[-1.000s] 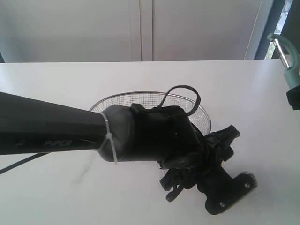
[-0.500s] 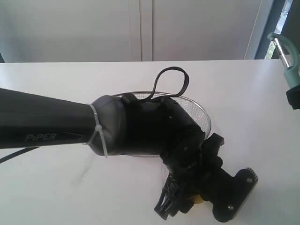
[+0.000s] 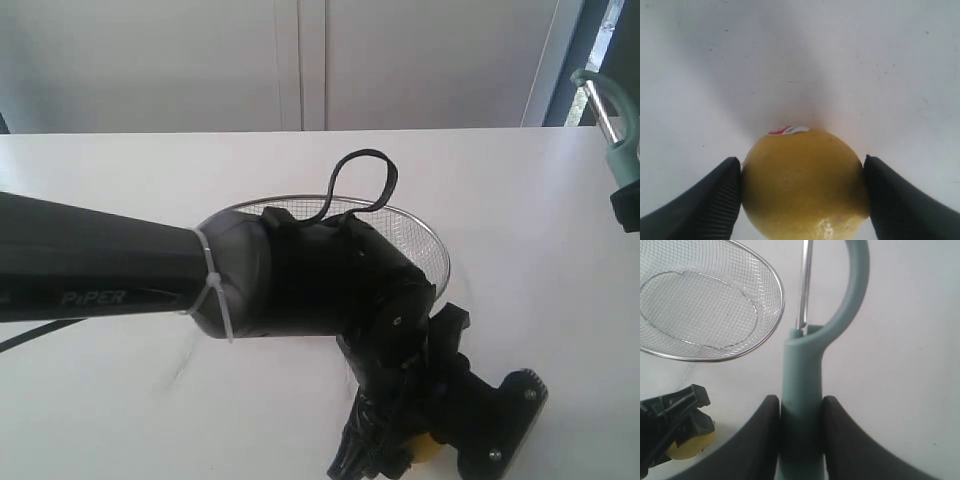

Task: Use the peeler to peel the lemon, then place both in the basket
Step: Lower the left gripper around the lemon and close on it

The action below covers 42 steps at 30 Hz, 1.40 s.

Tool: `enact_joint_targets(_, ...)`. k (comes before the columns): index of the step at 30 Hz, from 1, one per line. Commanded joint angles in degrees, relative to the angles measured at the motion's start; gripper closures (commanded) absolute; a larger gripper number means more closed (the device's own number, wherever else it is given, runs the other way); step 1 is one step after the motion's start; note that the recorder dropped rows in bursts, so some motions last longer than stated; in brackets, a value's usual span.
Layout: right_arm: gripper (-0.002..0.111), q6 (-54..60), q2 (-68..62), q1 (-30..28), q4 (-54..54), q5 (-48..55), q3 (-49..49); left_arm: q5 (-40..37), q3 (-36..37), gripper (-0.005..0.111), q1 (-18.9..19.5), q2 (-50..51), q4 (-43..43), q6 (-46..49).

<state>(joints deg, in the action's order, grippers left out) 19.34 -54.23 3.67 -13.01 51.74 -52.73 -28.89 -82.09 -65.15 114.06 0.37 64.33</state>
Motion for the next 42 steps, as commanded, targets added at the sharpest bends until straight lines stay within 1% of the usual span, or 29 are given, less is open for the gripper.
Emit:
enact_joint_targets(1, 0.108, -0.14, 0.42, -0.35, 0.0, -1.17, 0.0, -1.48, 0.38, 0.075, -0.25, -0.03, -1.67, -0.22)
enact_joint_targets(7, 0.108, -0.14, 0.42, -0.35, 0.0, -1.17, 0.0, -1.09, 0.38, 0.053, -0.25, -0.03, -2.29, -0.65)
enact_joint_targets(11, 0.108, -0.14, 0.42, -0.35, 0.0, -1.17, 0.0, -1.21, 0.38, 0.036, -0.25, -0.03, -2.7, -4.42)
enact_joint_targets(14, 0.108, -0.14, 0.42, -0.35, 0.0, -1.17, 0.0, -1.31, 0.38, 0.028, -0.25, -0.03, -2.81, -5.69)
enact_joint_targets(26, 0.108, -0.14, 0.42, -0.35, 0.0, -1.17, 0.0, -1.54, 0.38, 0.027, -0.25, 0.72, -2.94, -5.9)
enact_joint_targets(32, 0.108, -0.14, 0.42, -0.35, 0.0, -1.17, 0.0, -0.69, 0.38, 0.027, -0.13, 0.7, -2.94, -9.39)
enact_joint_targets(37, 0.108, -0.14, 0.42, -0.35, 0.0, -1.3, -0.02, -0.6, 0.38, 0.027, -0.13, 1.36, -2.94, -10.17)
enact_joint_targets(39, 0.108, -0.77, 0.42, -0.35, 0.0, -1.28, -0.02, -1.01, 0.38, 0.024, -0.13, 1.95, -2.94, -10.48)
enact_joint_targets(41, 0.108, -1.27, 0.42, -0.35, 0.08, -1.28, -0.02, -1.01, 0.38, 0.018, -0.13, 2.21, -2.94, -10.48)
enact_joint_targets(42, 0.108, -1.27, 0.42, -0.35, 0.08, -1.28, -0.02, -0.91, 0.38, 0.018, -0.13, 2.31, -2.94, -10.48)
